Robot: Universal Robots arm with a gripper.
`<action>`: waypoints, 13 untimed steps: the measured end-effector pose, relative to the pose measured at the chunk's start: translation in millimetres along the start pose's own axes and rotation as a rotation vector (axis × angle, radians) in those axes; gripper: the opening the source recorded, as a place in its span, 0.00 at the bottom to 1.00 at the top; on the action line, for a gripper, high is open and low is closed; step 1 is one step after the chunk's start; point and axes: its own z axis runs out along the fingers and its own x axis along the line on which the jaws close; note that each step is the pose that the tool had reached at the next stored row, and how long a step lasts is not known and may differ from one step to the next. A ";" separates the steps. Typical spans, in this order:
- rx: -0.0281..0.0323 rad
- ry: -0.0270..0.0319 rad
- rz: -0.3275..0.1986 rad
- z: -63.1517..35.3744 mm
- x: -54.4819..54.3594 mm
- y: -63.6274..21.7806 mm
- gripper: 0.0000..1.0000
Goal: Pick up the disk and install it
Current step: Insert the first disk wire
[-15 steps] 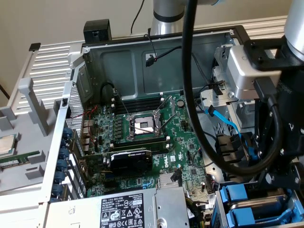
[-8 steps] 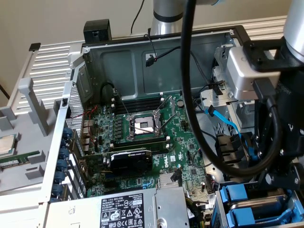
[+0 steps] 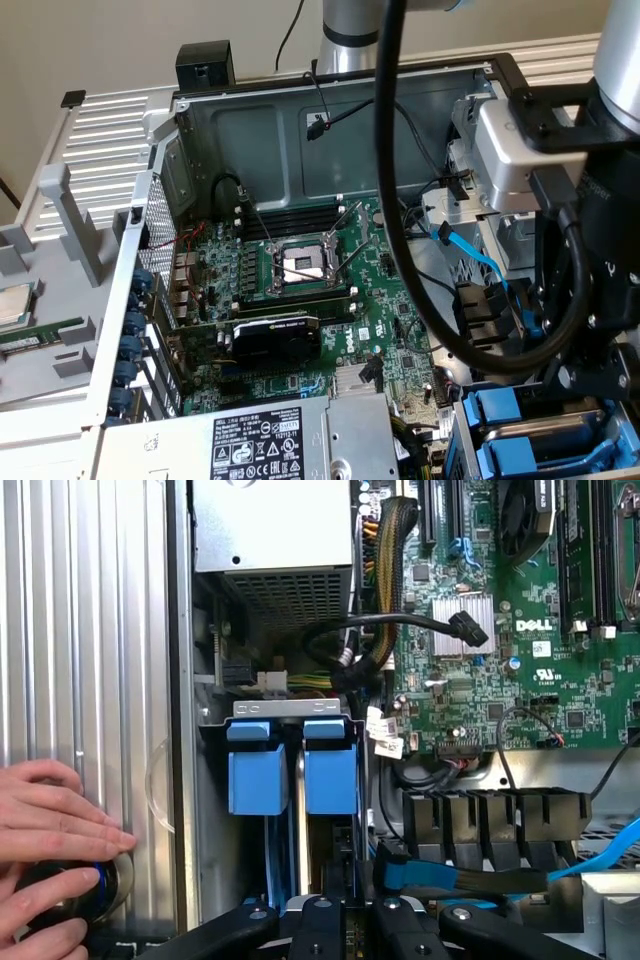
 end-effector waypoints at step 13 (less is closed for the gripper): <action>0.0024 0.0010 0.000 0.3 -0.5 0.4 0.17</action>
